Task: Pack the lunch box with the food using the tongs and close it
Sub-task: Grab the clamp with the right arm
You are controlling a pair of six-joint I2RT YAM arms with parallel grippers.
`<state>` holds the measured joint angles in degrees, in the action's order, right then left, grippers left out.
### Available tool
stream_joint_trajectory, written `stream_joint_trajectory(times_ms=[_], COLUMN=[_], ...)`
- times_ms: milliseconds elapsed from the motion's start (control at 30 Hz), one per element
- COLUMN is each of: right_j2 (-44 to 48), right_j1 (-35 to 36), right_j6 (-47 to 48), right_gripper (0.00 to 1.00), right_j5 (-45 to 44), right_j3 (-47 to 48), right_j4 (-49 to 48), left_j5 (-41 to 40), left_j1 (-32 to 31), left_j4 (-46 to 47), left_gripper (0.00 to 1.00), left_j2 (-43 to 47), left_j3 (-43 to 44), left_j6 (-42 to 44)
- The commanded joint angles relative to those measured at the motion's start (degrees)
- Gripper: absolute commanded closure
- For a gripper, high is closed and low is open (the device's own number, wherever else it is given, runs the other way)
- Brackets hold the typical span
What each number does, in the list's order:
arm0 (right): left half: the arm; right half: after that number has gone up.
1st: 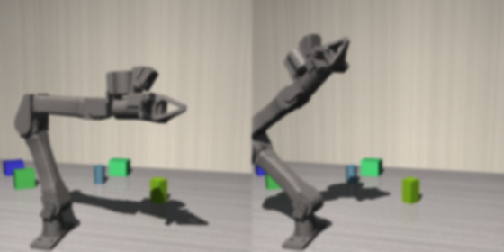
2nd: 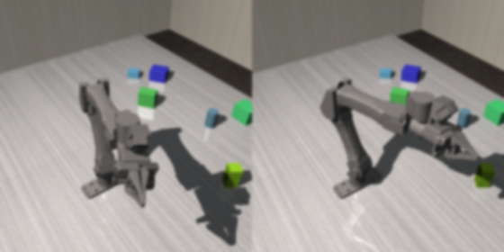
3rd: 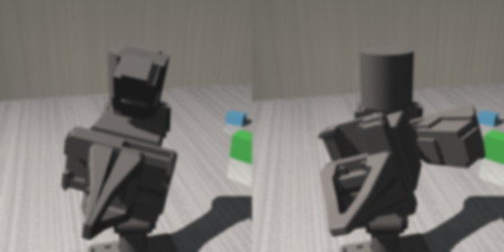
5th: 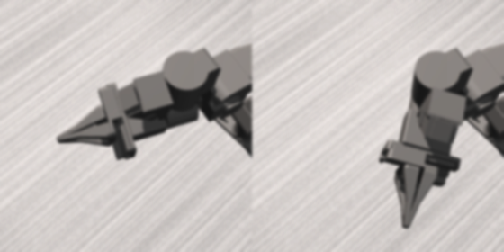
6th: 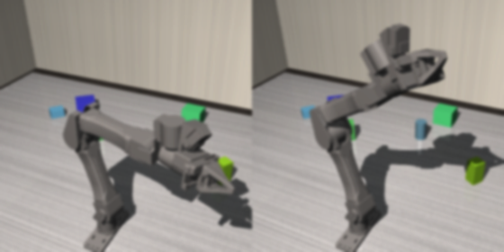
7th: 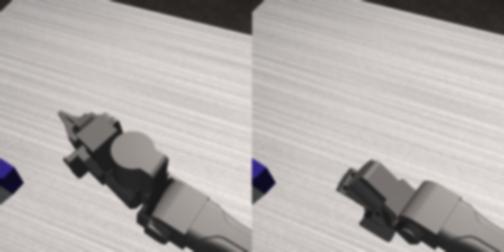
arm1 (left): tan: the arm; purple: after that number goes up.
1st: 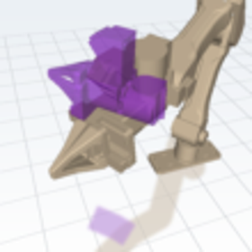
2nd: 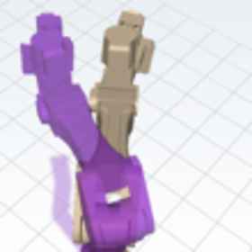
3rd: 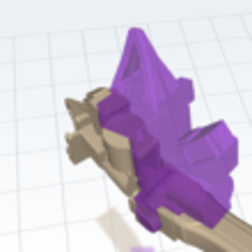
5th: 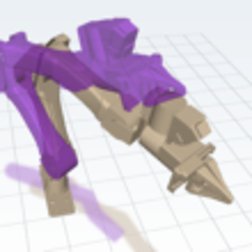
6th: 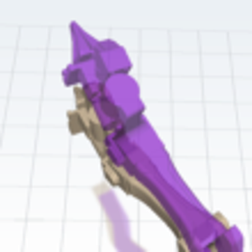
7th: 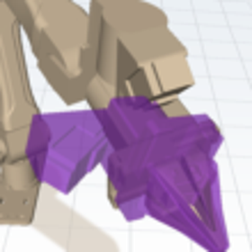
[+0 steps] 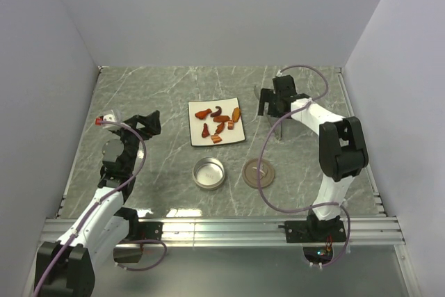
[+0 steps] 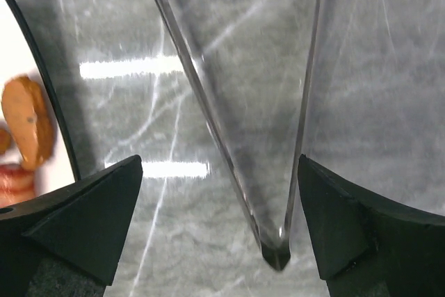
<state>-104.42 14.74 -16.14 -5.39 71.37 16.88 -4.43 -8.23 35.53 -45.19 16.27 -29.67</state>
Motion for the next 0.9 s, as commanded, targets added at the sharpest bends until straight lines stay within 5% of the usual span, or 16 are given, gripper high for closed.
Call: stream_joint_trajectory(times_ms=[0,400,533,767,867], right_j2=[-3.8,-8.2,-12.6,-13.3,-15.0], right_j1=[-1.6,-2.2,-2.2,-2.3,-1.9], right_j6=[1.5,1.5,1.6,1.9,2.3], right_gripper=[0.00,0.00,0.19,0.20,0.37], right_j5=[2.5,1.5,2.1,1.9,1.3], right_j3=[4.5,9.5,13.7,15.4,17.0], right_j4=[1.8,6.2,10.0,12.5,14.1], left_j5=[-0.5,-0.4,-0.1,-0.1,-0.1], left_j1=[0.1,0.2,0.2,0.2,0.3], left_j4=[1.3,0.9,0.8,0.9,0.9], left_gripper=[0.01,0.00,0.01,0.00,0.00], left_j2=[0.9,0.9,1.0,1.5,1.3], left_j3=[0.0,0.1,0.1,-0.2,0.0], left_j6=[-0.6,-0.6,-0.4,-0.4,-0.5])
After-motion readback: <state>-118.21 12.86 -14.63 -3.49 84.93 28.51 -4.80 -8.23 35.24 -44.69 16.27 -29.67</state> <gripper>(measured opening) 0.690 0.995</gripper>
